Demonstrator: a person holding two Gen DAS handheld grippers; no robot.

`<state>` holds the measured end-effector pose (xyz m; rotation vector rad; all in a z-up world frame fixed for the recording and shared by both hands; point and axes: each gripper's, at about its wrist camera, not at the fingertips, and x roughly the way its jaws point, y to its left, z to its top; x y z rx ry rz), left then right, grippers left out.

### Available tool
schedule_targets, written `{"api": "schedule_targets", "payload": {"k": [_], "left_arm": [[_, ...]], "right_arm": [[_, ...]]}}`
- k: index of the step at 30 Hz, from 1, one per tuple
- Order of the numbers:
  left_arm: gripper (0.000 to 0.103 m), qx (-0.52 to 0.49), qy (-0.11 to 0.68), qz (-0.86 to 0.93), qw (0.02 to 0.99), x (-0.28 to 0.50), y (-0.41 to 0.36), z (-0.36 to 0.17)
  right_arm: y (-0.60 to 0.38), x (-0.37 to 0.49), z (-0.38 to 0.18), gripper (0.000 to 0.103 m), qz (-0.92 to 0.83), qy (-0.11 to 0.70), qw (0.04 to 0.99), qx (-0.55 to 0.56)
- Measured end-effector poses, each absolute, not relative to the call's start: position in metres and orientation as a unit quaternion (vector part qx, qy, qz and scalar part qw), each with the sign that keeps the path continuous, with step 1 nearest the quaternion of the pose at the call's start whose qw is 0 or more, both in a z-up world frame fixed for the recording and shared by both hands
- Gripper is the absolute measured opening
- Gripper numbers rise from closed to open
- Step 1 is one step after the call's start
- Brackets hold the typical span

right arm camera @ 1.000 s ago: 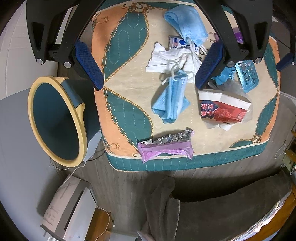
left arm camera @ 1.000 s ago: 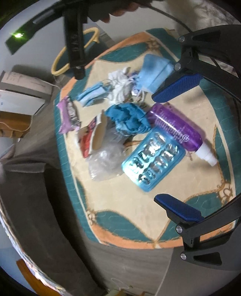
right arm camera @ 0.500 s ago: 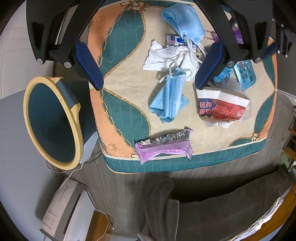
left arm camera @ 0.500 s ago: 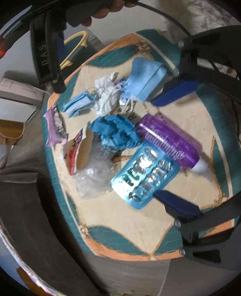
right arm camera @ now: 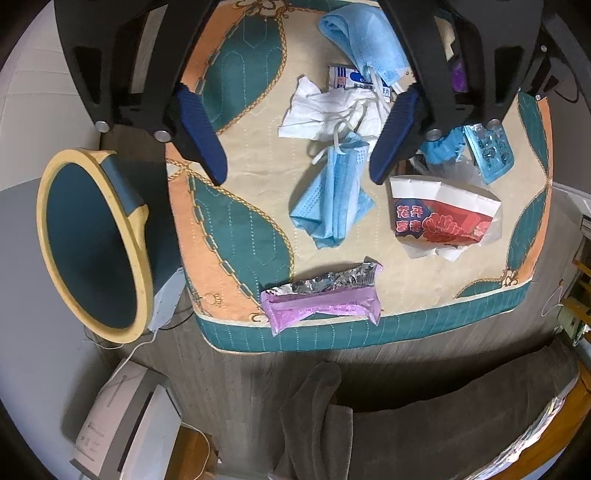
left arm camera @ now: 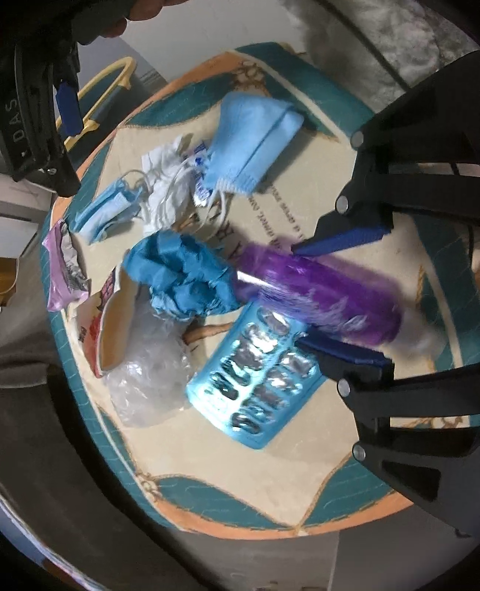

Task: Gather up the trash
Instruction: 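Grasp the purple spray bottle with left tool while right tool grasps blue face mask, then carry the purple bottle and blue mask over the teal bin with both tools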

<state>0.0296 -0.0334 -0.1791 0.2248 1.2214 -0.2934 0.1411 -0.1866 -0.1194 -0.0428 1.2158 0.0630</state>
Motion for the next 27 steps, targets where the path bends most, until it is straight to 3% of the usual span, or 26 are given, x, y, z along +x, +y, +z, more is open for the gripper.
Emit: {"api": "schedule_targets", "payload": {"k": [2,14,18,20,27], "left_arm": [[0.034,0.105,0.566,-0.136,0.807,0.034,-0.032,-0.179],[0.034,0.064,0.569,-0.144,0.807,0.044,-0.026,-0.180],[0.034,0.065,0.569,-0.149,0.806,0.043,-0.026,-0.179],[0.034,0.062,0.568,-0.151,0.807,0.043,-0.026,-0.177],[0.033,0.066,0.540,-0.159,0.824,0.038,-0.032,-0.157]], "right_arm": [[-0.186,0.145,-0.124,0.065,0.036,0.577,0.816,-0.014],[-0.175,0.160,-0.151,0.047,0.060,0.606,0.793,-0.003],[-0.171,0.161,-0.156,0.023,0.071,0.614,0.786,-0.010],[-0.169,0.160,-0.156,0.017,0.075,0.614,0.786,-0.014],[-0.167,0.150,-0.144,0.012,0.078,0.601,0.795,-0.019]]}}
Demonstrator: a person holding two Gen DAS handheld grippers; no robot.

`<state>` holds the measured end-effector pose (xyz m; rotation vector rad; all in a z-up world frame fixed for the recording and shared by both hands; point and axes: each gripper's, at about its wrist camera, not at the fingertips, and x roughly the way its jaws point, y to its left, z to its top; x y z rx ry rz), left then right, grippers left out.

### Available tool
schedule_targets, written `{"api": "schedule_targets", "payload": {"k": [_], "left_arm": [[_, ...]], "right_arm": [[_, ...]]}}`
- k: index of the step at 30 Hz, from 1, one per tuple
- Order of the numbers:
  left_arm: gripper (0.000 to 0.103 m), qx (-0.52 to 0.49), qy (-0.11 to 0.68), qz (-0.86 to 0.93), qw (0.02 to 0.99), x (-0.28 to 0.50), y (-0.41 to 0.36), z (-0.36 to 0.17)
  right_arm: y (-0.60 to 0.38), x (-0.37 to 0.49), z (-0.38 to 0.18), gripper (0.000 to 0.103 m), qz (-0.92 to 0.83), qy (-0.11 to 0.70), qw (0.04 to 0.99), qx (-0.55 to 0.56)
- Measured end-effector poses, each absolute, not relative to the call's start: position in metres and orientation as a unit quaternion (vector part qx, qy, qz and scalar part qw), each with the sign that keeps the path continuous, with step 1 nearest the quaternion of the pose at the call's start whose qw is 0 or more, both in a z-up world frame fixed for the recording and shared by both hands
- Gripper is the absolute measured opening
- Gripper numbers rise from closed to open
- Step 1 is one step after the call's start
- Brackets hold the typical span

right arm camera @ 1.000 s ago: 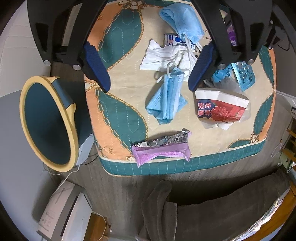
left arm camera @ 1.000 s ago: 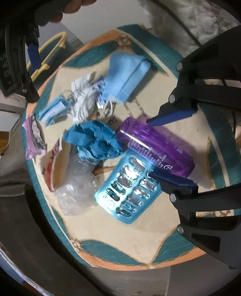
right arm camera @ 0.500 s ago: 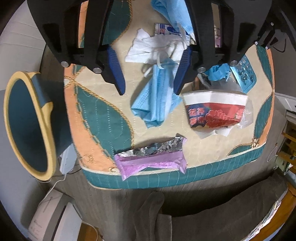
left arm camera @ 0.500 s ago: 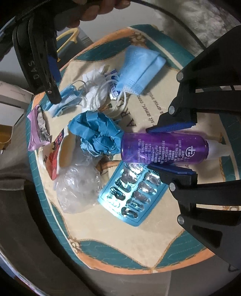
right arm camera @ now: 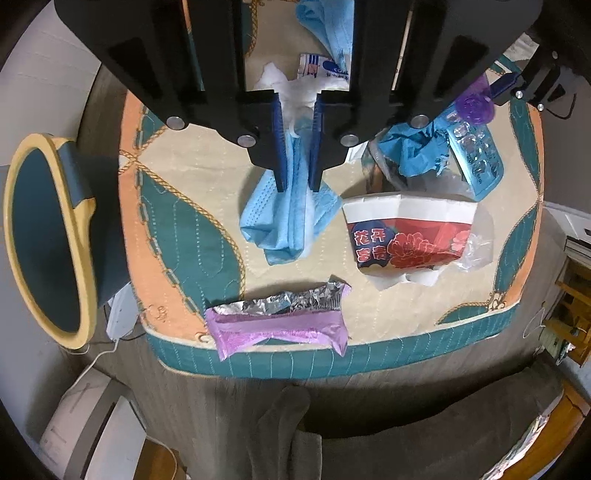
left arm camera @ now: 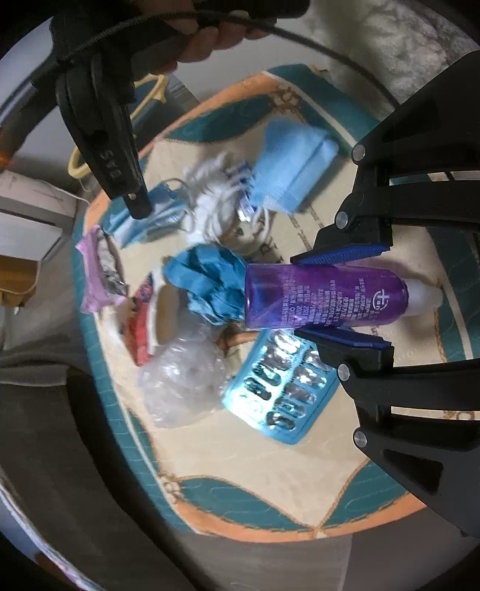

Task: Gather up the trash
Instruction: 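Carry the purple bottle and blue mask over the teal bin with both tools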

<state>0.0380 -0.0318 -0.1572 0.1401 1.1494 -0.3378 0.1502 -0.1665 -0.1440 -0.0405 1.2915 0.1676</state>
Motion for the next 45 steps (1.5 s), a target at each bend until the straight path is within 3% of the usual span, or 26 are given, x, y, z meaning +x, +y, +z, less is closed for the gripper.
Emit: {"api": "schedule_targets", "payload": {"k": [22,45], "left_arm": [[0.033,0.071,0.407,-0.158,0.897,0.043,-0.046,-0.053],[0.033,0.098,0.385,-0.215,0.892,0.056,-0.122,-0.039]], "right_arm": [[-0.214,0.114,-0.033,0.012,0.064,0.489,0.870,0.013],[-0.316,0.120,0.001,0.012,0.012,0.441,0.897,0.017]]}}
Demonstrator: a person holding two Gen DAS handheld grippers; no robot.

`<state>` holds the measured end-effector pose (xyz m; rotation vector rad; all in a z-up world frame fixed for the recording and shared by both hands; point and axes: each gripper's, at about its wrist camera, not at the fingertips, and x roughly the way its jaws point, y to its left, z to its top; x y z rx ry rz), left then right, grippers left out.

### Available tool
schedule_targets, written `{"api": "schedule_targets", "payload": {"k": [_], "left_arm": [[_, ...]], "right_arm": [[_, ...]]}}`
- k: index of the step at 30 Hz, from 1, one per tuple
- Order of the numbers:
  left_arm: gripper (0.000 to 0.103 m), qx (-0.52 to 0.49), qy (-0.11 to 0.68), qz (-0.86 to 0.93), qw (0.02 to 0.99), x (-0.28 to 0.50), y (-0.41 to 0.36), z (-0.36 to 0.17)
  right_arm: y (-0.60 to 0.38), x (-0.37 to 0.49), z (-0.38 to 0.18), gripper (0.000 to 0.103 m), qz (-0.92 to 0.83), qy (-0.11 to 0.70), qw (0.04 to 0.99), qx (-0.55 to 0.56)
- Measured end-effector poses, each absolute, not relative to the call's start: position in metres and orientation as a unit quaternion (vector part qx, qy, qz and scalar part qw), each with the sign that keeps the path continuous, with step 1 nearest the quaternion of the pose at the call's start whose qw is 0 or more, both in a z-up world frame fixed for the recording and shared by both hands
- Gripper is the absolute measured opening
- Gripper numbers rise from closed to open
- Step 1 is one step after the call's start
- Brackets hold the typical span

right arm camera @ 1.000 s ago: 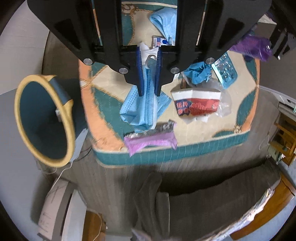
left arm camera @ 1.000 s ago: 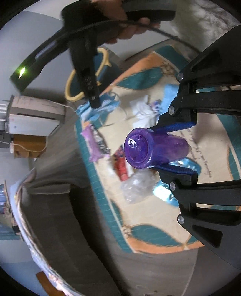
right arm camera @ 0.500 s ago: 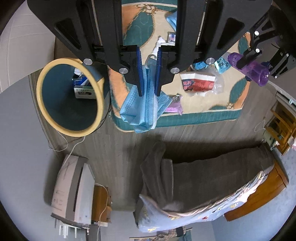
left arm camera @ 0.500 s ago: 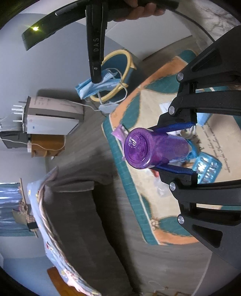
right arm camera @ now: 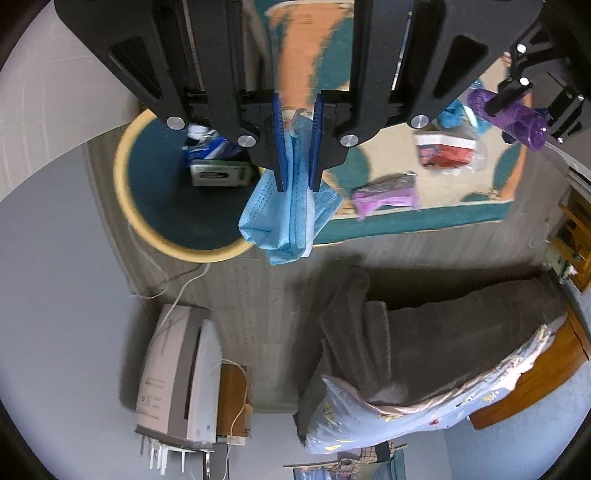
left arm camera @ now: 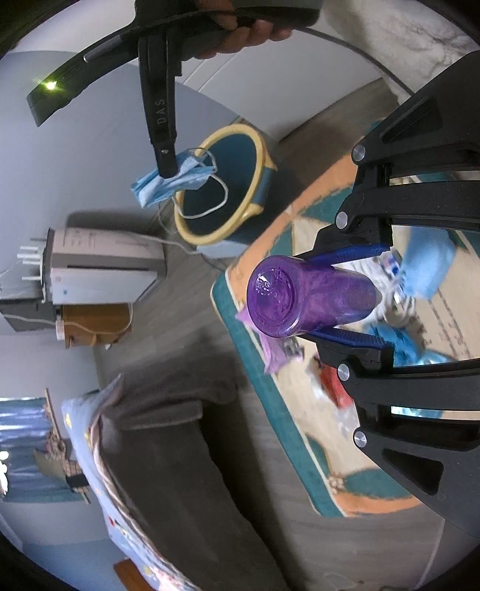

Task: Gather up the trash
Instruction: 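Carry the purple bottle and blue mask over the teal bin with both tools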

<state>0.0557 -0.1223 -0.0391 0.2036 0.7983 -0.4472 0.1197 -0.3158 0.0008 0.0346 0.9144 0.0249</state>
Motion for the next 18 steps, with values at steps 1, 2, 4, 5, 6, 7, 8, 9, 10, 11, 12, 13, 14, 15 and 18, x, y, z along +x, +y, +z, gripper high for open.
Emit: {"api": "schedule_targets", "payload": {"k": [1,2,4,5,6,7,8,9,10,11,12,13,14,15,18], "left_arm": [[0.033,0.096,0.387,-0.222,0.890,0.057,-0.129,-0.040],[0.033,0.095,0.388,-0.225,0.888,0.057,-0.132,-0.041],[0.033,0.092,0.392,-0.235,0.885,0.058,-0.140,-0.042],[0.033,0.091,0.393,-0.241,0.883,0.059,-0.146,-0.042],[0.033,0.092,0.394,-0.245,0.881,0.060,-0.152,-0.041],[0.033,0.093,0.393,-0.249,0.880,0.060,-0.156,-0.041],[0.033,0.098,0.392,-0.253,0.879,0.061,-0.162,-0.040],[0.033,0.103,0.391,-0.258,0.878,0.062,-0.169,-0.038],[0.033,0.109,0.388,-0.265,0.876,0.064,-0.177,-0.035],[0.033,0.110,0.387,-0.269,0.875,0.066,-0.183,-0.034],[0.033,0.114,0.387,-0.276,0.872,0.070,-0.191,-0.032],[0.033,0.116,0.387,-0.279,0.871,0.073,-0.198,-0.031],[0.033,0.120,0.386,-0.283,0.870,0.078,-0.207,-0.030],[0.033,0.124,0.386,-0.286,0.868,0.082,-0.214,-0.030],[0.033,0.133,0.384,-0.299,0.863,0.096,-0.239,-0.028]], "right_arm": [[-0.323,0.120,0.002,0.012,0.007,0.439,0.898,0.009],[-0.330,0.121,0.003,0.012,0.004,0.438,0.899,0.000],[-0.345,0.121,0.004,0.012,-0.007,0.436,0.900,-0.021],[-0.355,0.121,0.003,0.012,-0.015,0.437,0.899,-0.029],[-0.364,0.122,0.002,0.012,-0.021,0.438,0.898,-0.031],[-0.374,0.123,-0.001,0.012,-0.030,0.441,0.897,-0.030],[-0.385,0.125,-0.003,0.012,-0.037,0.443,0.895,-0.023],[-0.394,0.127,-0.006,0.012,-0.040,0.446,0.894,-0.014],[-0.404,0.131,-0.009,0.012,-0.044,0.449,0.892,0.000],[-0.413,0.134,-0.013,0.012,-0.048,0.453,0.890,0.013],[-0.419,0.137,-0.018,0.012,-0.051,0.456,0.888,0.023],[-0.427,0.141,-0.024,0.012,-0.055,0.462,0.885,0.035],[-0.432,0.144,-0.031,0.012,-0.059,0.468,0.881,0.046],[-0.437,0.147,-0.037,0.012,-0.062,0.474,0.877,0.053],[-0.451,0.156,-0.060,0.012,-0.077,0.498,0.861,0.072]]}}
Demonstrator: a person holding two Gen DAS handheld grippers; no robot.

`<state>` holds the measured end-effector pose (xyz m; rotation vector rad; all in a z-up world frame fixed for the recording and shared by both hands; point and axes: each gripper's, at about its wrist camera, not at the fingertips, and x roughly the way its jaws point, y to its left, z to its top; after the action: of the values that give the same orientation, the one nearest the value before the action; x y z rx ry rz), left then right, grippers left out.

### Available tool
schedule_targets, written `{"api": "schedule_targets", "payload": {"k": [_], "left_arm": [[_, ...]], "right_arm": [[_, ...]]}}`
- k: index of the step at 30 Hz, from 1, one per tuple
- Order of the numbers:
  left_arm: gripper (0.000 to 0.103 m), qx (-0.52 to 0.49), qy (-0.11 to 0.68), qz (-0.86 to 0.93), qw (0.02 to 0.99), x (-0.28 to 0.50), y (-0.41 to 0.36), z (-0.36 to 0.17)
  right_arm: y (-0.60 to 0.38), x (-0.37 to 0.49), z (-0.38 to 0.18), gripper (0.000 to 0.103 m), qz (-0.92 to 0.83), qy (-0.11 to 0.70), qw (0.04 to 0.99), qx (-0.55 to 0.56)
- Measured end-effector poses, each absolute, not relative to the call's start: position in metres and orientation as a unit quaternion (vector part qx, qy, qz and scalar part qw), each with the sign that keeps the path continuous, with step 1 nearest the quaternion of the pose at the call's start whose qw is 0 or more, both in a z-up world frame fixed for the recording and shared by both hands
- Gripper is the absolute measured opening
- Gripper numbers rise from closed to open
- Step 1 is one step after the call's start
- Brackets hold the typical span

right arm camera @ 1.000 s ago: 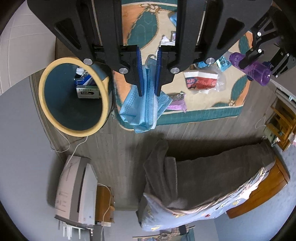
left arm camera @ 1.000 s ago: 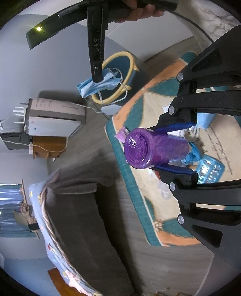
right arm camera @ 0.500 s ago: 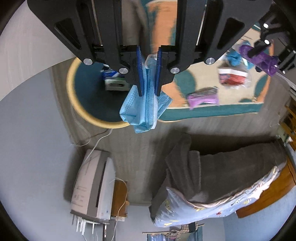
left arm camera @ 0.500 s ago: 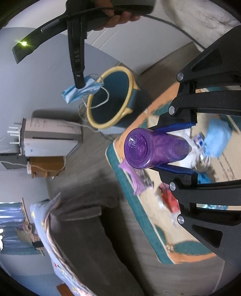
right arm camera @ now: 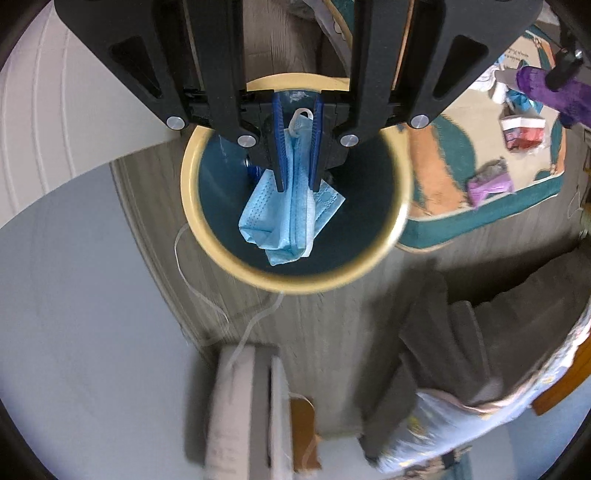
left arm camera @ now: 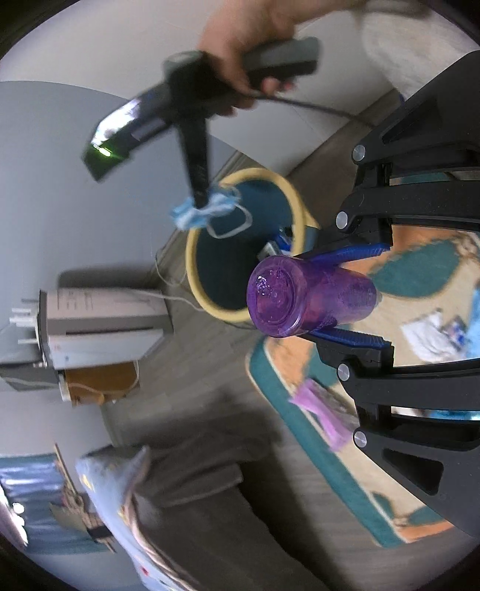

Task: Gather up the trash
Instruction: 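Carry the purple bottle and blue mask over the teal bin with both tools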

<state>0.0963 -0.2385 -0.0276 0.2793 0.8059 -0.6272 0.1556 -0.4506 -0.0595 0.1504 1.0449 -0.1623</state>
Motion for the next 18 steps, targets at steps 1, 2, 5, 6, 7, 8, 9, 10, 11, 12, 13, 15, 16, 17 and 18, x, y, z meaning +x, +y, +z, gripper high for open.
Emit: {"api": "schedule_targets", "payload": {"k": [1,2,5,6,7,8,9,10,11,12,13,15,16,17,18], "left_arm": [[0.033,0.128,0.383,-0.308,0.861,0.102,-0.246,-0.027],[0.033,0.116,0.384,-0.318,0.859,0.108,-0.253,-0.026],[0.033,0.088,0.386,-0.334,0.855,0.124,-0.267,-0.029],[0.033,0.085,0.386,-0.336,0.855,0.128,-0.272,-0.030],[0.033,0.080,0.386,-0.339,0.854,0.136,-0.279,-0.032],[0.033,0.079,0.386,-0.340,0.854,0.140,-0.284,-0.034],[0.033,0.079,0.385,-0.340,0.854,0.143,-0.287,-0.036],[0.033,0.082,0.386,-0.340,0.854,0.149,-0.294,-0.039],[0.033,0.087,0.387,-0.338,0.854,0.155,-0.301,-0.043],[0.033,0.090,0.387,-0.337,0.854,0.157,-0.306,-0.046],[0.033,0.094,0.386,-0.337,0.854,0.161,-0.311,-0.049],[0.033,0.099,0.384,-0.334,0.855,0.166,-0.319,-0.055],[0.033,0.101,0.385,-0.334,0.854,0.170,-0.323,-0.059],[0.034,0.104,0.388,-0.332,0.853,0.173,-0.326,-0.063],[0.033,0.107,0.391,-0.330,0.852,0.176,-0.328,-0.067]], "right_arm": [[-0.457,0.158,-0.068,0.012,-0.087,0.507,0.853,0.086],[-0.462,0.159,-0.073,0.012,-0.093,0.511,0.849,0.096],[-0.473,0.161,-0.082,0.012,-0.110,0.518,0.841,0.115],[-0.476,0.161,-0.084,0.012,-0.116,0.519,0.839,0.120],[-0.480,0.161,-0.086,0.012,-0.122,0.519,0.836,0.129],[-0.482,0.162,-0.087,0.012,-0.125,0.520,0.834,0.135],[-0.484,0.163,-0.089,0.012,-0.126,0.521,0.833,0.140],[-0.485,0.163,-0.090,0.012,-0.125,0.521,0.832,0.145],[-0.487,0.164,-0.091,0.012,-0.123,0.522,0.831,0.147],[-0.487,0.165,-0.092,0.012,-0.123,0.523,0.830,0.148],[-0.488,0.166,-0.093,0.012,-0.123,0.524,0.829,0.149],[-0.491,0.166,-0.097,0.012,-0.122,0.529,0.826,0.156],[-0.491,0.167,-0.098,0.012,-0.121,0.531,0.824,0.159],[-0.492,0.168,-0.101,0.012,-0.120,0.534,0.821,0.162],[-0.492,0.169,-0.102,0.012,-0.119,0.536,0.820,0.163]]}}
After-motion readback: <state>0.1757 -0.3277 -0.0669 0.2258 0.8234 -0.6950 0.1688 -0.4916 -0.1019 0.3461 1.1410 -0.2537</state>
